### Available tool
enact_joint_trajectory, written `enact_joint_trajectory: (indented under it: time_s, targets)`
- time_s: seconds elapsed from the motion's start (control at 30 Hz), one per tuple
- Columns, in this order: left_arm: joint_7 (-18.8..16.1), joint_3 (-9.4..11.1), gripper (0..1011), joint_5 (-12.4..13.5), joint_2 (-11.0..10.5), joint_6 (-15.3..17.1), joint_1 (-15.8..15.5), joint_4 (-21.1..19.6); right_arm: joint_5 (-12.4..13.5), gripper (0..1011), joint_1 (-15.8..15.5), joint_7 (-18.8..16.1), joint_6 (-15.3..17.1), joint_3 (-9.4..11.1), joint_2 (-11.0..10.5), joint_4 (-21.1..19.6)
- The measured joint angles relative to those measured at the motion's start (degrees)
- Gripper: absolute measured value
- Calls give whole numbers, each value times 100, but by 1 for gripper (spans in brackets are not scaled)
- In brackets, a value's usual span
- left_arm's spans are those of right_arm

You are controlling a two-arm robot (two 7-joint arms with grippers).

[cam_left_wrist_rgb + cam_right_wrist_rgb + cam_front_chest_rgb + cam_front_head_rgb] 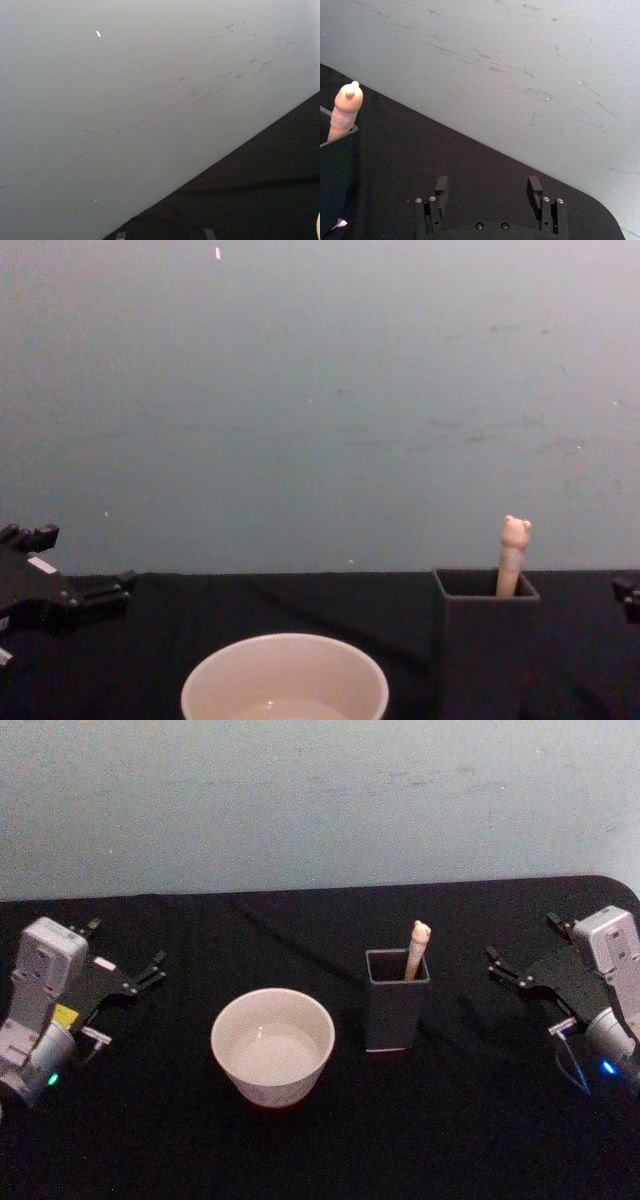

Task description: Pick up the stirring spoon with one hand, stir inside the cup, then place it back in its original position.

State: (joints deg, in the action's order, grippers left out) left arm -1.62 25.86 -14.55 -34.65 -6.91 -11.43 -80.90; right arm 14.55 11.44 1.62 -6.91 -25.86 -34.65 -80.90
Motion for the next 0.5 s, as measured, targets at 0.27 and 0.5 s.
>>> enact_joint_trajectory:
  time_s: [0.27, 0.5]
  targets:
    - [0, 0, 1001, 0, 0, 0, 0, 0, 0, 1002, 0, 0, 0, 0, 0, 0]
    - [0, 0, 1001, 0, 0, 0, 0, 0, 0, 1002, 0, 0, 0, 0, 0, 0]
